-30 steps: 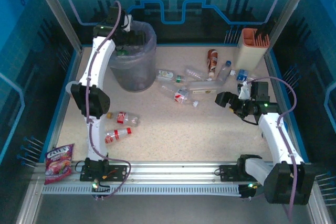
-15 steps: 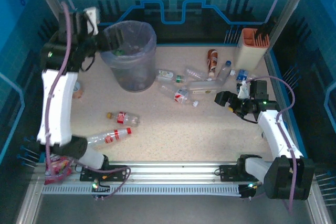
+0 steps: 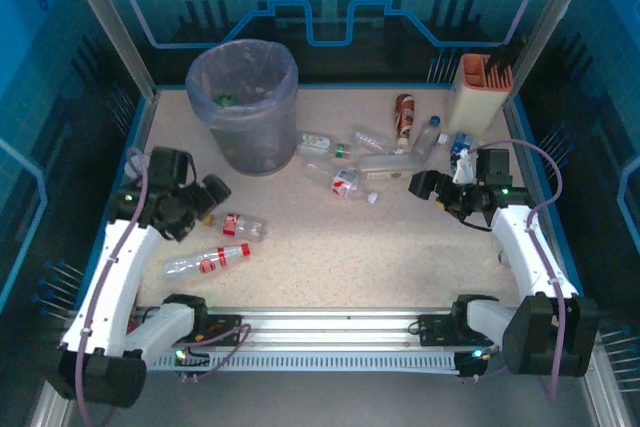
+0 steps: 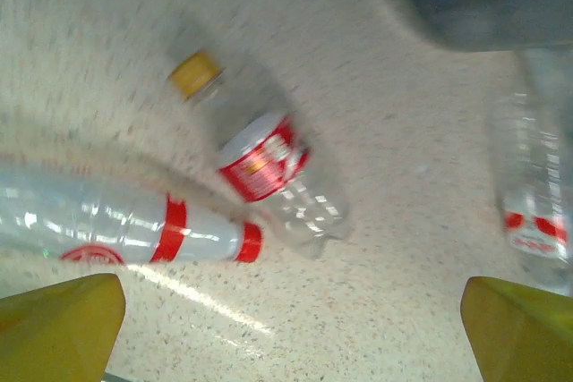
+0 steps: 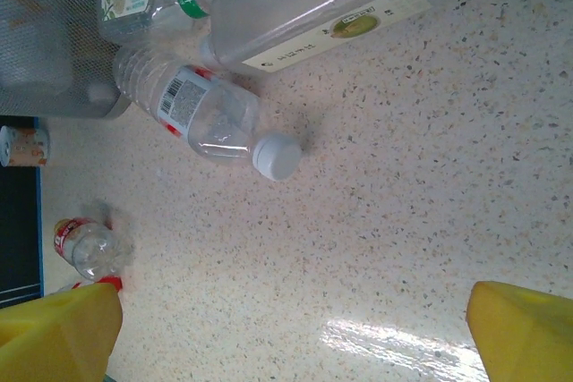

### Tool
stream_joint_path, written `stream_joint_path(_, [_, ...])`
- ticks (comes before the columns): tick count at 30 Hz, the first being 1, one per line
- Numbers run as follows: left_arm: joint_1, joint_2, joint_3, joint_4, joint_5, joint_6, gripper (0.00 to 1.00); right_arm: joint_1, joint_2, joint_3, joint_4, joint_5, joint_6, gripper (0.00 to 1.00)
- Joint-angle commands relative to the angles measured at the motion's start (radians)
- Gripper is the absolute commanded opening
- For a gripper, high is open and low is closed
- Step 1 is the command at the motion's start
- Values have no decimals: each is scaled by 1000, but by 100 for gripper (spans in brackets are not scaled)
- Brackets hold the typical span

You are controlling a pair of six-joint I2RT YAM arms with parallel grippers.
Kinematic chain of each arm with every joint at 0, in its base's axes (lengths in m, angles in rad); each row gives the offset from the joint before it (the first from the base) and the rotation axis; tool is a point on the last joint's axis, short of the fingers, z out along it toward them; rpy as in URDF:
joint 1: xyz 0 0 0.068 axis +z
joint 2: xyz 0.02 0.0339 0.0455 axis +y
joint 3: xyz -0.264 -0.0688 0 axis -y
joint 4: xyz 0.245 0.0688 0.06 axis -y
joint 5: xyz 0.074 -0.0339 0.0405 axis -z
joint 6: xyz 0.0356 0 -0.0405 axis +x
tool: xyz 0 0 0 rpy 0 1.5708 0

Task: Put the plastic bottles in the bin

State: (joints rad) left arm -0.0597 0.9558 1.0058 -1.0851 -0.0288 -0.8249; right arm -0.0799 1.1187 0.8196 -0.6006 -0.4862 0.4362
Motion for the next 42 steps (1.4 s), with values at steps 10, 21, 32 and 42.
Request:
stream_joint_path(10, [69, -17, -394, 239, 29, -463, 96, -25, -28, 44, -126, 73, -99, 100])
stream_joint_path(21, [86, 13, -510, 332, 6, -543, 91, -39, -17, 47, -133, 76, -105, 100])
stream_joint_path(32, [98, 22, -553, 364, -15, -571, 63, -43, -17, 41, -130, 82, -101, 100])
stream_joint_path(42, [98, -52, -542, 310, -44, -570, 54, -42, -5, 35, -117, 75, -90, 100])
